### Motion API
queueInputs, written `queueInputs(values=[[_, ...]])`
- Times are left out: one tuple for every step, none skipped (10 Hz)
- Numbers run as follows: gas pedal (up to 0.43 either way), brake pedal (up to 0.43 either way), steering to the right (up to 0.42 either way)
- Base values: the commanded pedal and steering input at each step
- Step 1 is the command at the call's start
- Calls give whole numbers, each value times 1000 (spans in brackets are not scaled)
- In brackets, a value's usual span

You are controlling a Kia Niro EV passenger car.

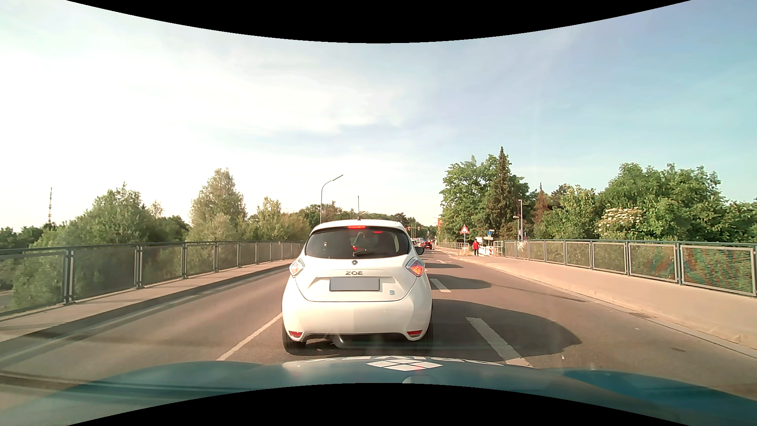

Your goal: Follow the waypoints while adhering to traffic rules and regulations

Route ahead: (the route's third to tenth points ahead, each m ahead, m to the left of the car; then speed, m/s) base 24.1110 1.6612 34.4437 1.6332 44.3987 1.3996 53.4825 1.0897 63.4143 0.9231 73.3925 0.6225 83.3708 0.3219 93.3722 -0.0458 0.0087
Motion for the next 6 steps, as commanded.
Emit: queueInputs(values=[[0,226,-4],[0,226,-4],[0,226,-4],[0,226,-4],[0,226,-4],[0,226,-4]])
